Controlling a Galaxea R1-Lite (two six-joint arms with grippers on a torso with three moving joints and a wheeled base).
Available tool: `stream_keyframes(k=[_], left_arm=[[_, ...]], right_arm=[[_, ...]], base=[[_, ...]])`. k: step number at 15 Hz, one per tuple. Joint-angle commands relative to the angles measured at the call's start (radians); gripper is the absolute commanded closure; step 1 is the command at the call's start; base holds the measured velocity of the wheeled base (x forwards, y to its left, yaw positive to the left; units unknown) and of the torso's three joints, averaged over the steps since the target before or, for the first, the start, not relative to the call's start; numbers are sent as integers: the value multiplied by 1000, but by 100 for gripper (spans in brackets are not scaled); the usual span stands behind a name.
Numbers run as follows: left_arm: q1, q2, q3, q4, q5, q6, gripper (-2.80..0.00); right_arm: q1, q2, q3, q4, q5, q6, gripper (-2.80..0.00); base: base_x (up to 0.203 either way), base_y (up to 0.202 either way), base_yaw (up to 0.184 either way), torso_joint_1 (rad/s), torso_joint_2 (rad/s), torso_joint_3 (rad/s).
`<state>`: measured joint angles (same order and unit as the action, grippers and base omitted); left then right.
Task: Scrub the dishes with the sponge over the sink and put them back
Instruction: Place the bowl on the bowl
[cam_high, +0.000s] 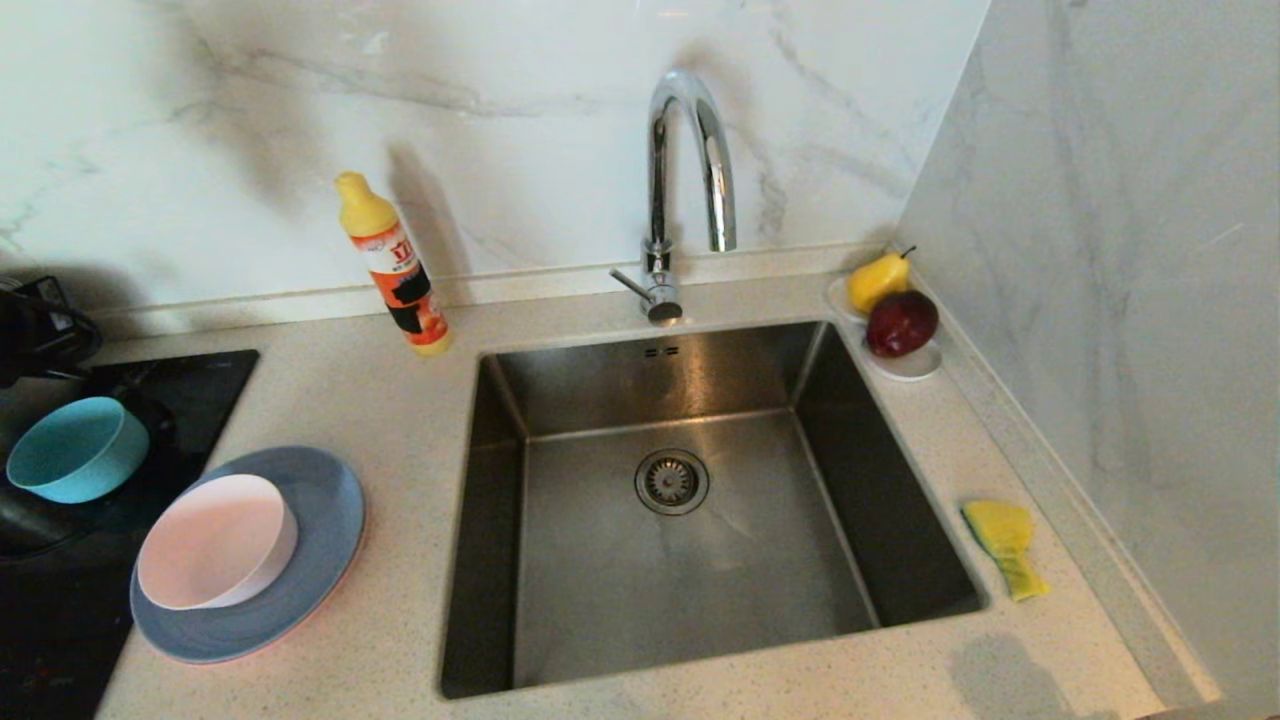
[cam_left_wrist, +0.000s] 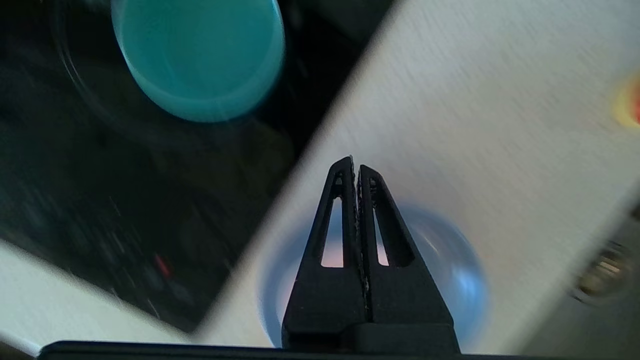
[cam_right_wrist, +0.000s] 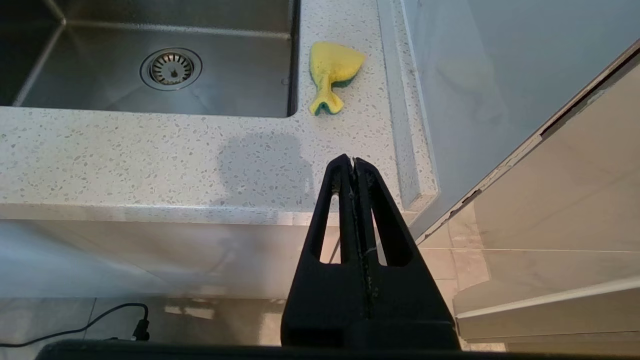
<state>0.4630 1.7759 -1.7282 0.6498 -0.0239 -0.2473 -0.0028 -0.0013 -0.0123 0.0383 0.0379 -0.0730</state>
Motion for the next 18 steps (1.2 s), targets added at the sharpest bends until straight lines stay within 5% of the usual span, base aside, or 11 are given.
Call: stream_keyframes(k=[1,8,18], left_arm=[[44,105,-21,-58,-16,46,-280],[75,303,-178,-89,-39,80,-280],[75,408,-188,-226,-45,129,-280]], right_arm=[[0,1,0,0,0,-1,0],[0,1,0,0,0,-1,0],[0,1,0,0,0,-1,0]], base=[[0,0,0,0,0,0],[0,0,0,0,0,0],[0,0,0,0,0,0]])
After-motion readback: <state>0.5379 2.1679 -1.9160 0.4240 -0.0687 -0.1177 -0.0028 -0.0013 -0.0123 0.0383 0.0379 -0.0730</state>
